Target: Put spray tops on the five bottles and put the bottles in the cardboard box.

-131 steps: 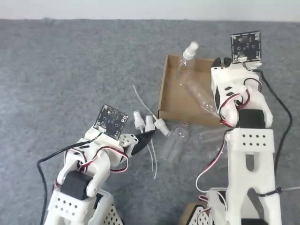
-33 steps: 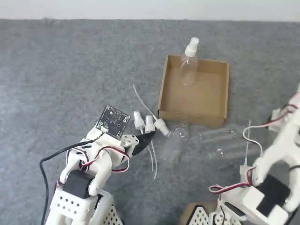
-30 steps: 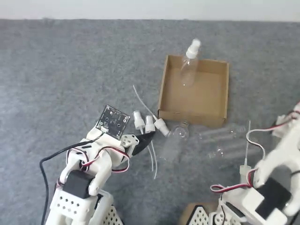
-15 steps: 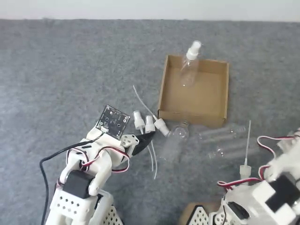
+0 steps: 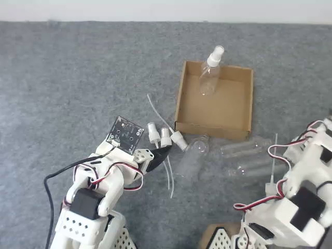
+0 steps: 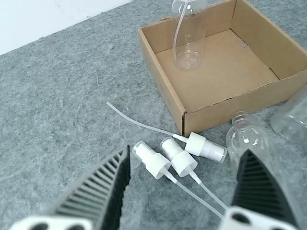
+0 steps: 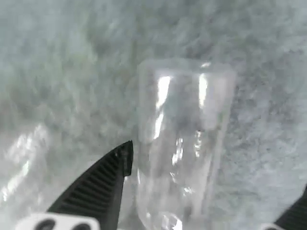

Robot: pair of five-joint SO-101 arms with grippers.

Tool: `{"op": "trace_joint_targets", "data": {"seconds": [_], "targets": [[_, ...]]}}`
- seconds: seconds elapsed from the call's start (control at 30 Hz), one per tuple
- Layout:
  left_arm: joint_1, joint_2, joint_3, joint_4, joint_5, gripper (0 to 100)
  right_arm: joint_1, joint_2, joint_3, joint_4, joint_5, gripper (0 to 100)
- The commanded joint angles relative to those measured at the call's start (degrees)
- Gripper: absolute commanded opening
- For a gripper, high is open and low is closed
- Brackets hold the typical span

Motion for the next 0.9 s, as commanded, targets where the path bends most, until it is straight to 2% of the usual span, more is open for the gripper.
{"op": "trace_joint_targets", "data": {"seconds": [0.0, 0.13, 0.3, 0.5, 0.57, 0.87], "targets": [[0.09, -1.05, -0.57, -1.23, -0.26, 33, -0.13, -9.1, -8.53, 7.96, 20.04, 41.2], [0.09, -1.05, -0.48, -1.23, -0.26, 33, -0.48, -16.66, -12.4, 13.05, 43.96, 36.1], [0.09, -1.05, -0.48, -1.23, -0.26, 33, 1.27, -20.09, -8.0, 17.71, 80.88, 39.1], [0.09, -1.05, -0.48, -1.23, -0.26, 33, 5.93, -20.18, -3.34, 17.8, 110.77, 40.1], [0.09, -1.05, -0.4, -1.23, -0.26, 33, 7.34, -20.09, -3.16, 17.98, 117.8, 40.0], [0.09, -1.05, -0.04, -1.32, -0.35, 33, 10.42, -19.21, -2.73, 17.36, 130.11, 39.9]]}}
